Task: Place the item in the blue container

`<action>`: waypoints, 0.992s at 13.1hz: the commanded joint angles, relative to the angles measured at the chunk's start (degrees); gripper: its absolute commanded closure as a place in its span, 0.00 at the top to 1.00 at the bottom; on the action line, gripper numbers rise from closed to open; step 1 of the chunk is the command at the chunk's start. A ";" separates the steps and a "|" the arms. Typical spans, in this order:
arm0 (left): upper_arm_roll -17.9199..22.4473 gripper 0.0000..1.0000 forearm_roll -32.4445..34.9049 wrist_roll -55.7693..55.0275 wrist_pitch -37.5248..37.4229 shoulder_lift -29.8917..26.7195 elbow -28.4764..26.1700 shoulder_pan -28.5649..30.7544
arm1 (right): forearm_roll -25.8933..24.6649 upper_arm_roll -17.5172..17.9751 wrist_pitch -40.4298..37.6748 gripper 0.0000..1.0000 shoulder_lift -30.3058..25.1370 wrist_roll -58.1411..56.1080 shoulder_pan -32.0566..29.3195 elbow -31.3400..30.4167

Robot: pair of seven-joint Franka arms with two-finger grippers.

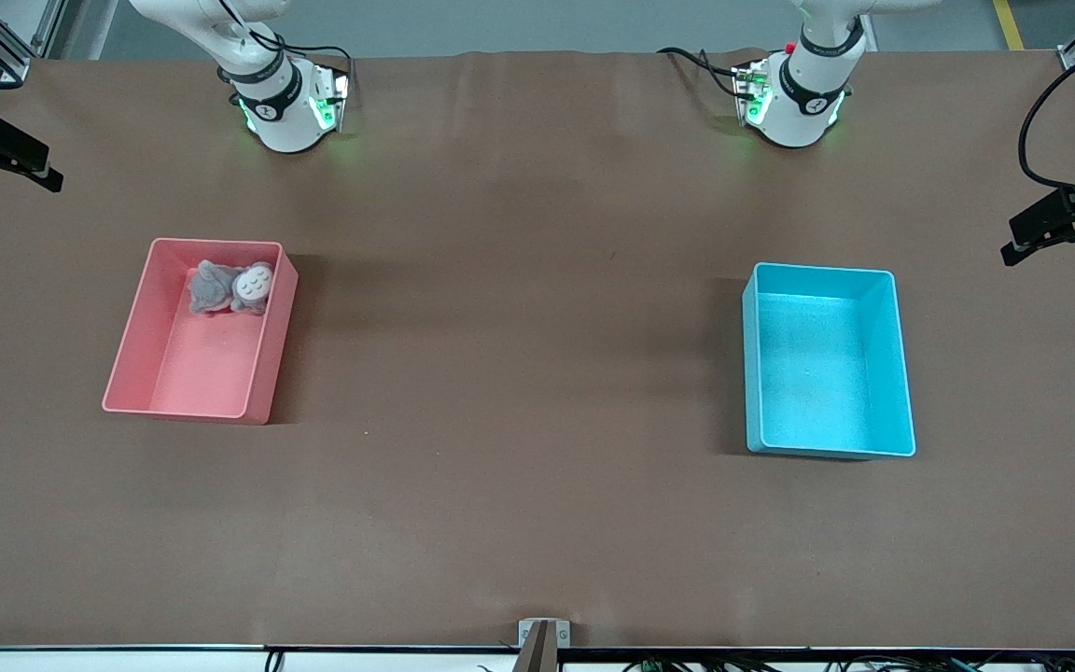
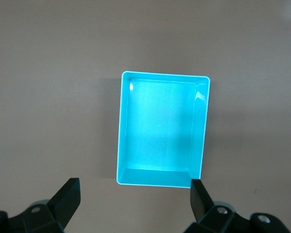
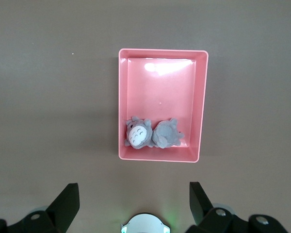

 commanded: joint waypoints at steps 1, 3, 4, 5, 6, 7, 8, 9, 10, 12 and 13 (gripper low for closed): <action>-0.33 1.00 0.55 1.35 -0.32 -0.31 0.66 0.12 | 0.65 -0.17 -0.12 1.00 -1.18 -0.61 -0.01 -0.71; -0.51 1.00 0.90 0.39 -0.32 0.04 0.66 -0.15 | 0.65 -0.17 -0.12 1.00 -1.18 -0.61 -0.01 -0.71; -0.51 1.00 0.81 0.39 -0.32 0.04 0.66 -0.15 | 0.65 -0.25 -0.12 1.00 -1.18 -0.61 -0.01 -0.71; -0.51 1.00 0.64 0.74 -0.32 0.04 0.75 0.12 | 0.57 -0.25 -0.12 1.00 -1.09 -0.61 -0.01 -0.62; -0.42 1.00 0.64 0.74 -0.32 0.04 0.75 0.20 | 0.57 -0.34 -0.03 1.00 -0.91 -0.61 -0.10 -0.53; -0.42 1.00 0.64 0.31 -0.32 0.04 0.75 0.12 | 0.57 -0.60 -0.03 1.00 -0.83 -0.61 -0.27 -0.18; -0.42 1.00 0.64 0.31 -0.50 0.04 0.66 -0.06 | 0.48 -0.87 -0.11 1.00 -0.48 -0.61 -0.54 0.60; -0.42 1.00 0.64 0.39 -0.50 0.04 0.66 -0.06 | 0.57 -0.87 -0.12 1.00 0.05 -0.35 -1.23 1.39; -0.42 1.00 0.64 0.48 -0.32 0.04 0.66 -0.06 | 0.57 -0.87 -0.03 1.00 1.27 -0.09 -1.68 1.57; -0.42 1.00 0.72 0.66 -0.32 0.04 0.75 0.12 | 0.65 -0.87 0.23 1.00 4.17 -0.17 -1.86 1.49; -0.42 1.00 0.81 0.57 -0.32 0.04 0.75 0.03 | 0.65 -0.87 0.15 1.00 5.84 -0.61 -1.77 1.66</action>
